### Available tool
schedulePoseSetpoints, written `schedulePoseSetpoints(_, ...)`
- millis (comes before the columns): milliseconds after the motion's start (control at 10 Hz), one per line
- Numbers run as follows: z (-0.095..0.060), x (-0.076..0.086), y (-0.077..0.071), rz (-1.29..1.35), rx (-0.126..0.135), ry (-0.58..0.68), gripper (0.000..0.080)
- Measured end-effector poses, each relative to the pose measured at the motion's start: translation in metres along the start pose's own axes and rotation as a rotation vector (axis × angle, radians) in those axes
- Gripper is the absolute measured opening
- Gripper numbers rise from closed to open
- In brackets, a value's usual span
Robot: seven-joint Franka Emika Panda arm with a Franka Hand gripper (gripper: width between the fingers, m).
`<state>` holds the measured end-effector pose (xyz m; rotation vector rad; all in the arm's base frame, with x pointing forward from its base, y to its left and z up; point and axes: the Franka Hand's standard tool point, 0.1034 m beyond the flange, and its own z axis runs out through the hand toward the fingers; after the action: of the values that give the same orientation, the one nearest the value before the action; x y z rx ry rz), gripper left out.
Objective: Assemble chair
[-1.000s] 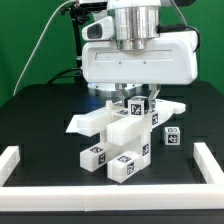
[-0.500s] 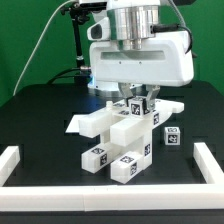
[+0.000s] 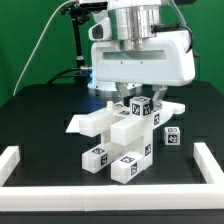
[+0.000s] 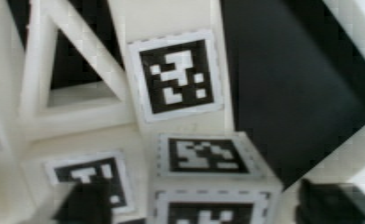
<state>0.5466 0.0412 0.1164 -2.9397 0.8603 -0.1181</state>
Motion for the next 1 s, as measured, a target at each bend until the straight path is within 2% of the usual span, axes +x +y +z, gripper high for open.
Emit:
schedulePoseSetpoints(100,-0.0004,-0.0017,-0.0026,-0.189,-0.006,-0.005,0.0599)
schedulePoseSetpoints(200,0.0008,-0.0050,-0.0015,-0.326,-0.010,-0.021,0.0641)
schedulePoseSetpoints(600,0.0013,-0.0051,-0.0003,-0.589,-0.009,-0.023,0.0649)
schedulePoseSetpoints(700,0.0026,-0.0036,0.0019,-0.795,-0.021,-0.025,0.0649)
schedulePoseSetpoints(800,0.0048,-0.0027,0.0046,-0.940,-0.020,-0.028,0.0649)
schedulePoseSetpoints(900,0.0049,-0.0031,0.0042,-0.886,-0.020,-0.028,0.0649)
schedulePoseSetpoints(1000,0.0052,-0.0030,0.0045,-0.878,-0.022,-0.028,0.0526)
